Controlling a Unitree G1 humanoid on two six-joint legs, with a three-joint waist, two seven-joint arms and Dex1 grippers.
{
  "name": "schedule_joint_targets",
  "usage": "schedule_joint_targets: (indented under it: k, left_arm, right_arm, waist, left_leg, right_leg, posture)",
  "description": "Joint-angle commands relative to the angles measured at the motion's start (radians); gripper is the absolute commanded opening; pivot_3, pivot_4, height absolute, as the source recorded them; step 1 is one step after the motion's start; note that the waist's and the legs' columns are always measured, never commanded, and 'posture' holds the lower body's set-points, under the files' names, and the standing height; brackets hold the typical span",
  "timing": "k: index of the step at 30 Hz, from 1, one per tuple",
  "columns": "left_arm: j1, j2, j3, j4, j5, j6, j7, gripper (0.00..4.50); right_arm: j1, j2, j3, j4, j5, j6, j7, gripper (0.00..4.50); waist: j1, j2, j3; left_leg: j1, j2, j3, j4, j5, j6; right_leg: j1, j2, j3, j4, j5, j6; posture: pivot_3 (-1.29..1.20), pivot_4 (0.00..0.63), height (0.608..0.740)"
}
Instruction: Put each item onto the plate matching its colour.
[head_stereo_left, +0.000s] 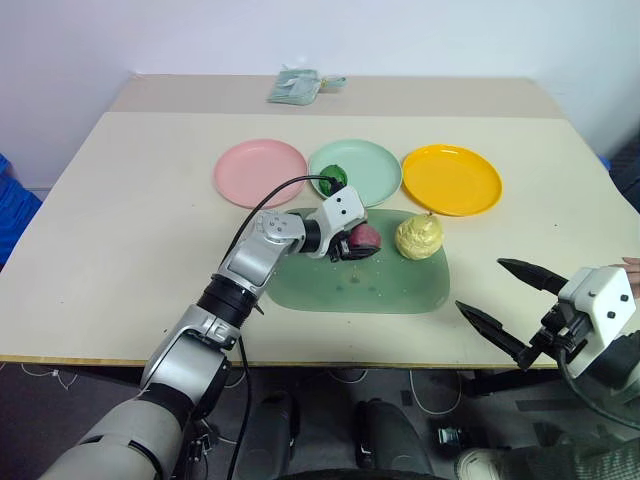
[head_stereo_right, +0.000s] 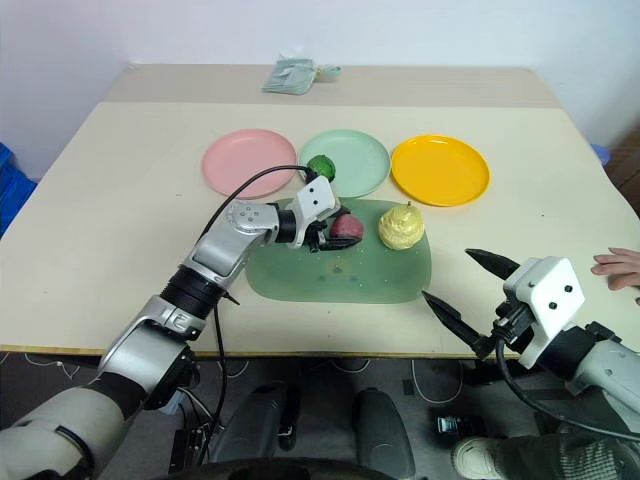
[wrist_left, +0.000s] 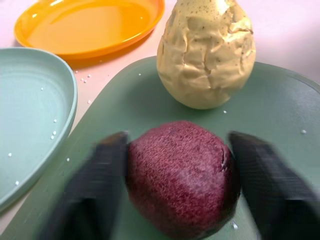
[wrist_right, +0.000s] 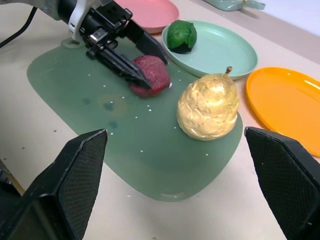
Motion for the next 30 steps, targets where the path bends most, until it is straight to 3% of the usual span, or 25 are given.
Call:
schedule_joint_targets:
  k: [1,6,9,16,23,30]
  left_arm:
    - [-0.01,-0.001,0.031,-0.013,0.002,-0.015,0.007,2.7]
    - [0.002,0.004,0.055,-0.035,-0.003,0.006,0.032,2.7]
    - [-0.003,-0.024,0.15,-0.067,-0.074,0.082,0.096,2.7]
    - [-0.056,-0.048,0.416,-0.061,-0.095,0.104,0.481,2.7]
    - [-0.155,-0.057,0.507,0.221,0.016,-0.107,0.895,2.7]
    - [-0.228,-0.061,0.521,0.497,0.022,-0.261,0.972,2.7]
  right_arm:
    - [-0.016,-0.016,-0.017,-0.031,0.019,-0.001,-0.006,4.5]
    - [-0.053,-0.031,0.004,-0.016,0.014,0.006,-0.009,4.5]
    - [-0.077,-0.039,0.021,-0.003,0.007,0.005,-0.006,4.5]
    - [-0.116,-0.046,0.046,0.042,-0.009,-0.02,0.016,4.5]
    - [-0.239,-0.042,0.147,0.102,-0.047,-0.06,0.011,4.5]
    - [-0.361,-0.03,0.24,0.159,-0.079,-0.089,0.002,4.5]
  waist:
    - [0.0,0.0,0.0]
    - [0.0,0.0,0.0]
    - [0.001,0.0,0.0]
    - [-0.001,0.0,0.0]
    - [0.003,-0.002,0.0]
    - [0.002,-0.002,0.0]
  left_leg:
    - [0.0,0.0,0.0,0.0,0.0,0.0]
    - [0.0,0.0,0.0,0.0,0.0,0.0]
    - [0.0,0.0,0.0,0.0,0.0,0.0]
    - [0.0,0.0,0.0,0.0,0.0,0.0]
    - [0.0,-0.002,0.0,0.001,0.0,0.0]
    - [-0.001,-0.003,0.0,0.001,0.0,0.0]
  right_leg:
    - [0.0,0.0,0.0,0.0,0.0,0.0]
    - [0.0,0.0,0.0,0.0,0.0,0.0]
    - [0.0,0.0,0.0,0.0,0.0,0.0]
    - [0.0,0.0,0.0,0.0,0.0,0.001]
    - [0.0,0.0,0.0,0.001,0.002,0.003]
    - [0.0,-0.001,0.0,0.001,0.002,0.004]
  posture:
    - [0.0,0.15,0.74]
    - [0.0,0.15,0.74]
    - [0.0,0.15,0.74]
    - [0.0,0.15,0.74]
    - [0.0,0.15,0.74]
    - [0.0,0.15,0.74]
